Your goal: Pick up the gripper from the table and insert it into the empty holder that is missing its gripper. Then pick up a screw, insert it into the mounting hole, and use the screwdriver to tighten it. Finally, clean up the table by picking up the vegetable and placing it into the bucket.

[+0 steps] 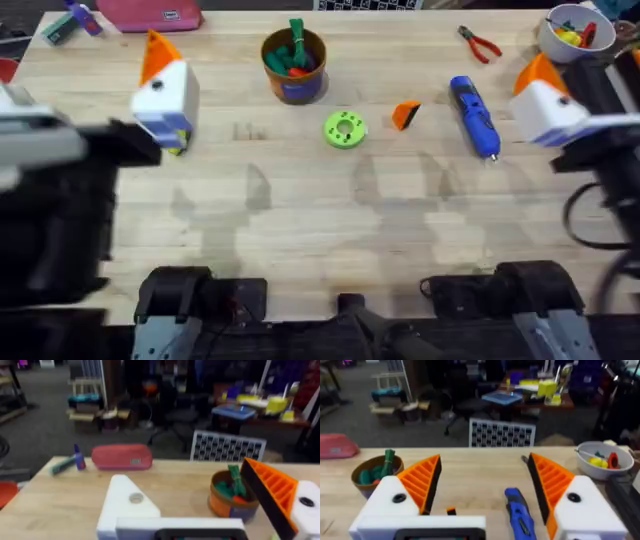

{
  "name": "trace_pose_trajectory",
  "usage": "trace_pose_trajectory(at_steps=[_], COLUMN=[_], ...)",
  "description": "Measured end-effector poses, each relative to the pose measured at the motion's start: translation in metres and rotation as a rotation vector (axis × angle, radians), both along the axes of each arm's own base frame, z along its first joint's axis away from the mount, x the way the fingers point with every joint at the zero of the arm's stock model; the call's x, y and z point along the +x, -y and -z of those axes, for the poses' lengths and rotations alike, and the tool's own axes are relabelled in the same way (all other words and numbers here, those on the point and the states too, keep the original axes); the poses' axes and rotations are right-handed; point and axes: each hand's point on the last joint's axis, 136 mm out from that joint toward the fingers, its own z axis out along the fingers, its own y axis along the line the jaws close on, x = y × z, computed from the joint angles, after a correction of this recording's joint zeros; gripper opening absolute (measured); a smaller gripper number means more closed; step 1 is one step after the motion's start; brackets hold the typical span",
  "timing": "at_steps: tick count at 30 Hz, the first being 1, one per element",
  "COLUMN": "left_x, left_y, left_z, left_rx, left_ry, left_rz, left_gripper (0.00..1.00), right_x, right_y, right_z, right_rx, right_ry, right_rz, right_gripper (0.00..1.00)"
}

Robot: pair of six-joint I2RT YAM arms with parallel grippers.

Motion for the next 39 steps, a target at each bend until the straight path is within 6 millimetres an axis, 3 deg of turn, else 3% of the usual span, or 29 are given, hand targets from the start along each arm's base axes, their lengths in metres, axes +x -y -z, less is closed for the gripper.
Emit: trace_pose_trajectory(at_steps=[3, 6, 13, 18, 25, 28, 34, 39], left_x=[0.009, 0.022, 0.061, 0.077, 0.090, 0.094, 0.096, 0.096], left_y=[-0.002, -0.002, -0.002, -0.001, -0.008, -0.012, -0.054, -0.094], left_z=[0.000, 0.014, 0.051, 0.087, 0.123, 0.119, 0.110, 0.125], left_rx=[0.001, 0.003, 0.006, 0.008, 0.031, 0.058, 0.060, 0.072], left_ry=[-0.158, -0.340, -0.634, -0.819, -0.958, -0.937, -0.973, -1.121], left_rz=[-0.010, -0.010, -0.011, -0.010, -0.046, -0.048, -0.127, -0.163], left_gripper=[0.985, 0.985, 0.984, 0.985, 0.985, 0.985, 0.984, 0.984], right_x=[0.004, 0.014, 0.039, 0.044, 0.052, 0.052, 0.052, 0.053], right_y=[0.000, 0.000, 0.000, 0.000, 0.000, 0.000, 0.000, 0.000], right_z=[-0.009, -0.008, 0.031, 0.063, 0.084, 0.084, 0.084, 0.084], right_rx=[0.000, -0.001, -0.002, -0.003, -0.003, -0.003, -0.003, -0.003], right_ry=[-0.119, -0.265, -0.599, -0.797, -0.891, -0.891, -0.891, -0.890], right_rz=[0.000, 0.000, -0.001, -0.001, -0.001, -0.001, -0.001, -0.001], right_gripper=[0.994, 0.994, 0.994, 0.994, 0.994, 0.994, 0.993, 0.994])
